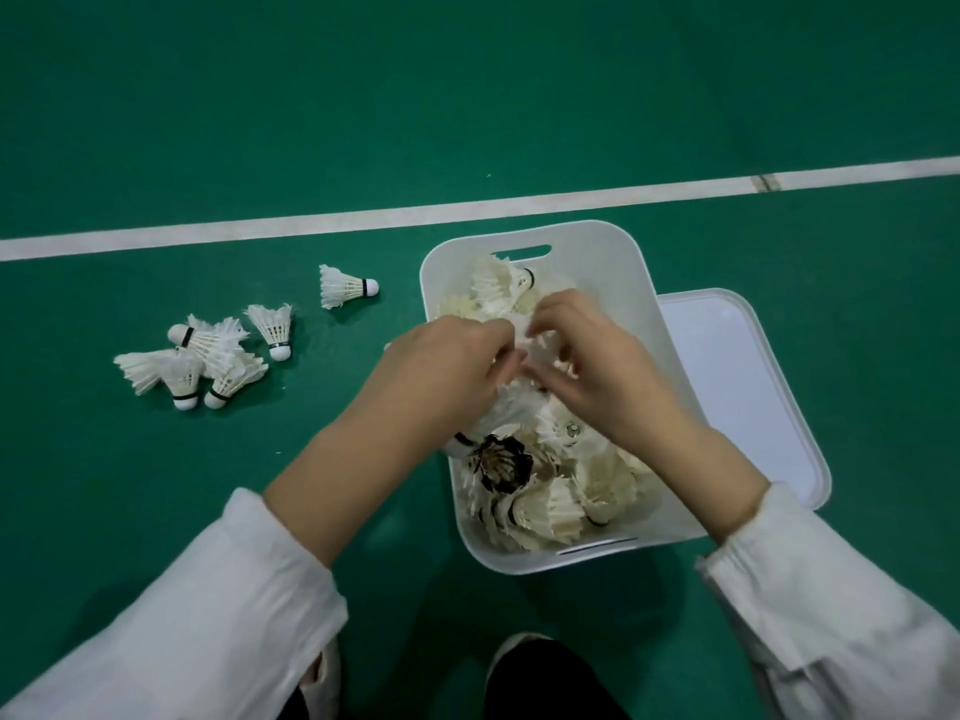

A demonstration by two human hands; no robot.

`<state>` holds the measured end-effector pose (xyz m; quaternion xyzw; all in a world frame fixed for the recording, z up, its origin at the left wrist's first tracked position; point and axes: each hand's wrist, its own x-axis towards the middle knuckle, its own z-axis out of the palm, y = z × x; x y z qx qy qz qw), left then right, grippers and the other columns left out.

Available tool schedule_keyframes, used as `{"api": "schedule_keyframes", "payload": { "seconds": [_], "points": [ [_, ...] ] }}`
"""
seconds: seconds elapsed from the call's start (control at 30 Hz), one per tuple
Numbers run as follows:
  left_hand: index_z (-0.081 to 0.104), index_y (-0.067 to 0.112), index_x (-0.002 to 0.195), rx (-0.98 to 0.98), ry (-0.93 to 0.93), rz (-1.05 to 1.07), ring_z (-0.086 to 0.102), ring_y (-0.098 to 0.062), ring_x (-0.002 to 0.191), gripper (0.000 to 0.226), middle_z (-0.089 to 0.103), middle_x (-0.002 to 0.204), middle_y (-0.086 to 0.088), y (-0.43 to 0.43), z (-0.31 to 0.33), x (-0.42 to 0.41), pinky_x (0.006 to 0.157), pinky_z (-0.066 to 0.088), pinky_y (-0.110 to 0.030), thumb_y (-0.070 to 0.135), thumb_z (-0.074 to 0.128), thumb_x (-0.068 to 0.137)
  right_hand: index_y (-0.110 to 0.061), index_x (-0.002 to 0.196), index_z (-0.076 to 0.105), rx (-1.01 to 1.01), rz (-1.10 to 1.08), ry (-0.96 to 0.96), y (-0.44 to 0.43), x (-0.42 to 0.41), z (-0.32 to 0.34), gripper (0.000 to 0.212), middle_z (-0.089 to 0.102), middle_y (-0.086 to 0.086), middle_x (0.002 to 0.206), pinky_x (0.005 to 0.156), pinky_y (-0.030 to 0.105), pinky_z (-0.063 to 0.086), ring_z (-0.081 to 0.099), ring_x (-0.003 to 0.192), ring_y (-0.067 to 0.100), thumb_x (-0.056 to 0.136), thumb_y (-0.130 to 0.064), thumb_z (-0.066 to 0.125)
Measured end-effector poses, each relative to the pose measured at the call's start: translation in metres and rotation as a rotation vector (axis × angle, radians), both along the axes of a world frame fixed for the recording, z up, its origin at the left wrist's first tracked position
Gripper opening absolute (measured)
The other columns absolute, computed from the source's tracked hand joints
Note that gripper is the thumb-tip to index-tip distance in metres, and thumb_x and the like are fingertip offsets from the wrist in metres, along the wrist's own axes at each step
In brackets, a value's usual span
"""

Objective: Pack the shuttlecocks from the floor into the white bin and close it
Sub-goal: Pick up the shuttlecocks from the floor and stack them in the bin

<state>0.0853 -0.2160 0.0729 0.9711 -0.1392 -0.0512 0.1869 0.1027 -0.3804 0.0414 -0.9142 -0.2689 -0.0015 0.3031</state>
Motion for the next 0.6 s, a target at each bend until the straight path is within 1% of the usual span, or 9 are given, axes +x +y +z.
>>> {"api": "schedule_keyframes", "payload": {
  "seconds": [0.07, 0.13, 0.2, 0.27, 0.33, 0.4, 0.47, 0.53, 0.6],
  "points": [
    [0.055, 0.015, 0.091, -0.086, 0.008, 0.058, 0.055, -0.020, 0.066, 0.029, 0.055, 0.070, 0.002, -0.001, 0.002, 0.002, 0.060, 0.045, -0.032, 0.040, 0.040, 0.095, -0.015, 0.085, 0.054, 0.011, -0.119, 0.025, -0.015, 0.006, 0.002, 0.016, 0.052, -0.005, 0.094, 0.063, 0.030, 0.043, 0.050, 0.068, 0.013, 0.085, -0.026, 0.065],
    [0.052, 0.016, 0.085, -0.159, -0.027, 0.149, 0.050, -0.013, 0.060, 0.031, 0.053, 0.067, 0.004, 0.001, 0.003, 0.005, 0.054, 0.038, -0.026, 0.041, 0.036, 0.096, -0.017, 0.082, 0.052, 0.037, -0.275, 0.086, -0.029, 0.012, 0.003, 0.017, 0.052, -0.008, 0.081, 0.063, 0.027, 0.038, 0.050, 0.065, 0.012, 0.086, -0.029, 0.063],
    [0.053, 0.012, 0.086, -0.236, -0.064, 0.214, 0.050, -0.015, 0.069, 0.034, 0.057, 0.076, 0.000, 0.006, 0.001, 0.007, 0.059, 0.032, -0.025, 0.036, 0.032, 0.098, -0.016, 0.084, 0.055, 0.068, -0.371, 0.150, -0.036, 0.017, -0.005, 0.014, 0.053, -0.010, 0.074, 0.065, 0.025, 0.038, 0.051, 0.067, 0.010, 0.088, -0.027, 0.062],
    [0.056, 0.009, 0.095, -0.272, -0.043, 0.239, 0.051, -0.017, 0.085, 0.034, 0.059, 0.091, -0.005, 0.008, -0.003, 0.007, 0.070, 0.032, -0.025, 0.030, 0.030, 0.099, -0.014, 0.089, 0.060, 0.040, -0.372, 0.200, -0.030, 0.022, -0.019, 0.010, 0.060, -0.006, 0.081, 0.070, 0.027, 0.043, 0.056, 0.076, 0.013, 0.089, -0.024, 0.060],
    [0.055, 0.010, 0.109, -0.282, 0.019, 0.252, 0.049, -0.014, 0.098, 0.026, 0.057, 0.106, -0.003, 0.008, -0.009, 0.005, 0.078, 0.031, -0.020, 0.021, 0.033, 0.098, -0.010, 0.093, 0.064, -0.045, -0.322, 0.245, -0.020, 0.026, -0.041, 0.012, 0.065, 0.003, 0.092, 0.076, 0.031, 0.048, 0.059, 0.084, 0.018, 0.090, -0.020, 0.058],
    [0.052, 0.011, 0.118, -0.266, 0.058, 0.234, 0.047, -0.013, 0.108, 0.029, 0.054, 0.118, -0.001, 0.009, -0.014, 0.002, 0.086, 0.029, -0.016, 0.010, 0.040, 0.092, -0.008, 0.093, 0.067, -0.166, -0.284, 0.308, -0.010, 0.027, -0.063, 0.015, 0.066, 0.006, 0.094, 0.074, 0.026, 0.043, 0.055, 0.080, 0.016, 0.090, -0.020, 0.058],
    [0.052, 0.010, 0.120, -0.236, 0.056, 0.191, 0.045, -0.012, 0.113, 0.035, 0.052, 0.122, -0.001, 0.010, -0.019, 0.000, 0.089, 0.025, -0.010, 0.003, 0.046, 0.086, -0.007, 0.090, 0.069, -0.226, -0.266, 0.386, -0.004, 0.028, -0.079, 0.020, 0.068, 0.006, 0.090, 0.070, 0.023, 0.041, 0.053, 0.072, 0.013, 0.091, -0.024, 0.058],
    [0.053, 0.010, 0.121, -0.228, 0.052, 0.167, 0.045, -0.013, 0.116, 0.039, 0.052, 0.123, -0.002, 0.010, -0.023, 0.000, 0.091, 0.023, -0.008, 0.000, 0.049, 0.084, -0.006, 0.088, 0.071, -0.246, -0.240, 0.483, 0.000, 0.031, -0.082, 0.026, 0.070, 0.007, 0.084, 0.064, 0.026, 0.045, 0.054, 0.061, 0.012, 0.091, -0.029, 0.058],
    [0.053, 0.011, 0.123, -0.232, 0.064, 0.164, 0.046, -0.014, 0.116, 0.039, 0.052, 0.123, -0.002, 0.009, -0.026, 0.001, 0.093, 0.025, -0.011, 0.004, 0.052, 0.084, -0.008, 0.094, 0.072, -0.290, -0.200, 0.532, 0.000, 0.033, -0.072, 0.029, 0.072, 0.009, 0.092, 0.070, 0.029, 0.051, 0.063, 0.071, 0.017, 0.092, -0.032, 0.055]
  ]
}}
